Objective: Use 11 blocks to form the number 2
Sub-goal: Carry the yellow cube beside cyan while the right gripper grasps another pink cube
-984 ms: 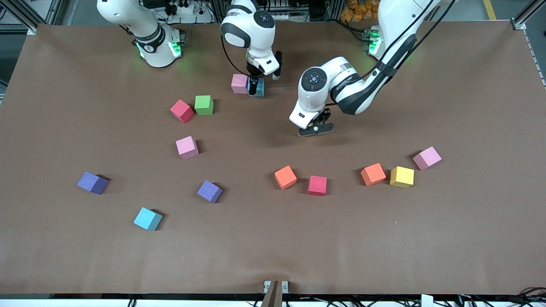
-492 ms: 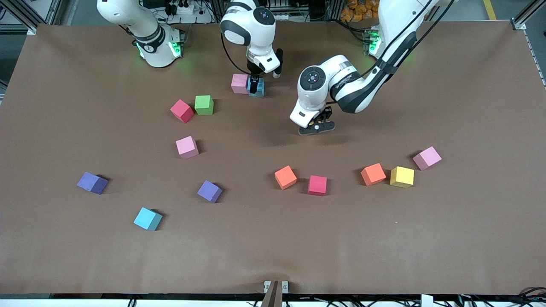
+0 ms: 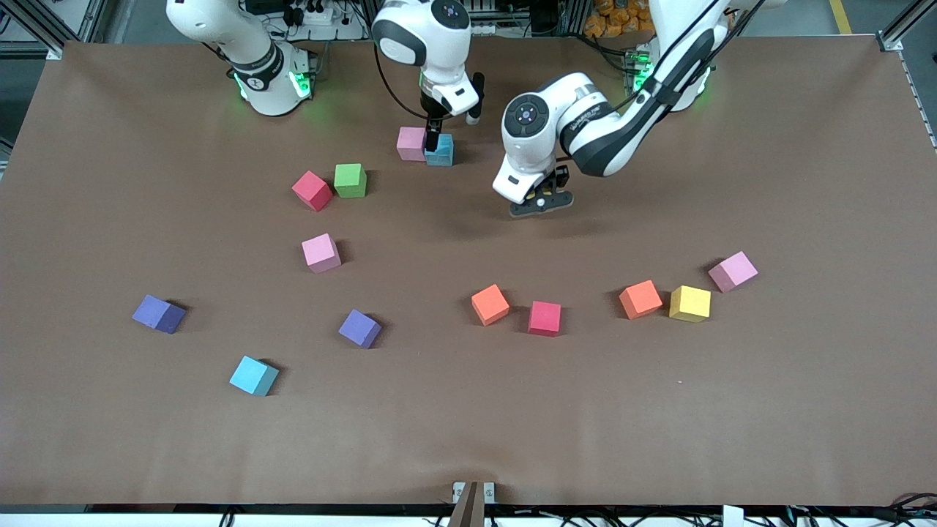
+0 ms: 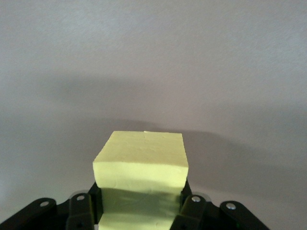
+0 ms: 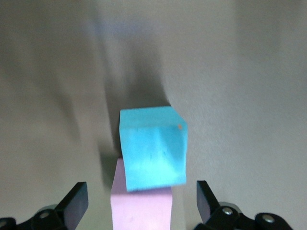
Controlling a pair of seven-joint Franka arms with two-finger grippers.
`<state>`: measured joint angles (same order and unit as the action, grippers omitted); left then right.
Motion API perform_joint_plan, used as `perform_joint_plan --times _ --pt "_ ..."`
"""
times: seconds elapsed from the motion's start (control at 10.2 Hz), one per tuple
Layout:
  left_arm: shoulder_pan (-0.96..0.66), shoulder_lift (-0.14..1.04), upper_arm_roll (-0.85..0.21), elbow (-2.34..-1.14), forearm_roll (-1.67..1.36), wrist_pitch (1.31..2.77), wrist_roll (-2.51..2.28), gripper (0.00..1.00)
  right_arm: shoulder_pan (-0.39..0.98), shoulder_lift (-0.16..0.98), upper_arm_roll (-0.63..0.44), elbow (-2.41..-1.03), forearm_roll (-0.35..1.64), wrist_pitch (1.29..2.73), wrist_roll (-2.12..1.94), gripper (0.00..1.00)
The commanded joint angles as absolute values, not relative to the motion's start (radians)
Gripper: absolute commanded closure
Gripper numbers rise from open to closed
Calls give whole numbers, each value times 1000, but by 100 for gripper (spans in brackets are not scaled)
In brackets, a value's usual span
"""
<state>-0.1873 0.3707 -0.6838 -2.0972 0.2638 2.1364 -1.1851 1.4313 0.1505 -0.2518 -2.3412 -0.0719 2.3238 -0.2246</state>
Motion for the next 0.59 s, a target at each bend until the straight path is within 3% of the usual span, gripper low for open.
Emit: perform_joint_plan --times 0.0,0.3,0.49 --pt "-175 289 -729 -2150 171 2094 -1204 100 1369 -84 -253 -2411 -95 2153 -209 0" --pt "-193 294 -790 -2163 135 2097 -1404 100 1225 -256 -258 -2375 -124 1938 -212 0" --pt "-231 311 -825 -2166 135 2106 -1590 100 1101 -246 -261 -2268 -126 1887 -201 0"
